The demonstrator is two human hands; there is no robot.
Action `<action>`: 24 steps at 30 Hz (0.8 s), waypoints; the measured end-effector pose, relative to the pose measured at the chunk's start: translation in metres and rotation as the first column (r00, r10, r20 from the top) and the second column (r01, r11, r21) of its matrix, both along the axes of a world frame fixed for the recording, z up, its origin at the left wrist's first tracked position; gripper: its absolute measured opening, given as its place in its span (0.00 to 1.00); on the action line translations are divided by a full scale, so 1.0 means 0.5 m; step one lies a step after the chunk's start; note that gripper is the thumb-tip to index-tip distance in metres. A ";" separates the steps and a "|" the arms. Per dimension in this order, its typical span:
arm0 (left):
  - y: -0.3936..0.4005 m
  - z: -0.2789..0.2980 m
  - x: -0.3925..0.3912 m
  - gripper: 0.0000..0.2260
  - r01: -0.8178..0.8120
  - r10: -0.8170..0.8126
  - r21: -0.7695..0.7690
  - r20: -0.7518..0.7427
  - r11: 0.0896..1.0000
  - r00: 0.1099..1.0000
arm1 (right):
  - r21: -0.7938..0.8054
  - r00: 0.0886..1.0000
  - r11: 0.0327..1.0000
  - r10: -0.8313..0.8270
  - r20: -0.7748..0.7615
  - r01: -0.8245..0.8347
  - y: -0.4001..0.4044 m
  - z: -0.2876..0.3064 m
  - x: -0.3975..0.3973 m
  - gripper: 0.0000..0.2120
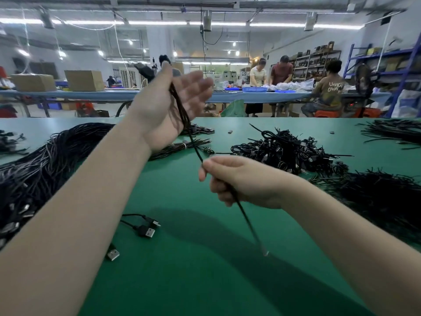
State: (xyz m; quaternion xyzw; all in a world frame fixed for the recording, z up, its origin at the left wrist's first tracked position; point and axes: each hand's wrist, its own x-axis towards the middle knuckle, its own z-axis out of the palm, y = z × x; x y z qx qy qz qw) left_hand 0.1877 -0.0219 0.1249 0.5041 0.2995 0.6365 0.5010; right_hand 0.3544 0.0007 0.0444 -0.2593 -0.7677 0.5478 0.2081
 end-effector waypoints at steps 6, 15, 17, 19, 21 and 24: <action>-0.023 -0.005 -0.008 0.21 0.382 -0.408 -0.142 -0.317 0.913 0.856 | 0.337 0.894 0.892 -0.387 0.225 0.301 0.039 -0.009 0.038 0.16; 0.034 -0.062 0.022 0.23 -0.164 0.027 -0.149 -0.652 0.975 0.758 | 0.321 0.922 0.865 -0.377 -0.089 0.385 -0.010 0.061 0.001 0.16; 0.034 -0.053 0.016 0.19 -0.162 0.106 -0.075 -0.487 0.984 0.867 | 0.114 0.967 0.961 -0.244 -0.079 0.252 -0.021 0.046 -0.011 0.15; 0.029 -0.044 0.017 0.20 -0.047 0.021 -0.090 -0.276 0.995 0.961 | 0.059 0.973 0.976 -0.201 -0.112 0.208 -0.017 0.029 -0.017 0.15; 0.018 -0.037 0.025 0.18 0.105 -0.115 -0.104 -0.092 0.989 0.989 | 0.078 0.966 0.969 -0.221 -0.134 0.233 -0.008 0.016 -0.014 0.14; 0.013 -0.031 0.032 0.14 0.146 -0.149 -0.104 -0.019 0.984 0.989 | 0.083 0.975 0.974 -0.203 -0.086 0.210 0.008 0.007 0.004 0.13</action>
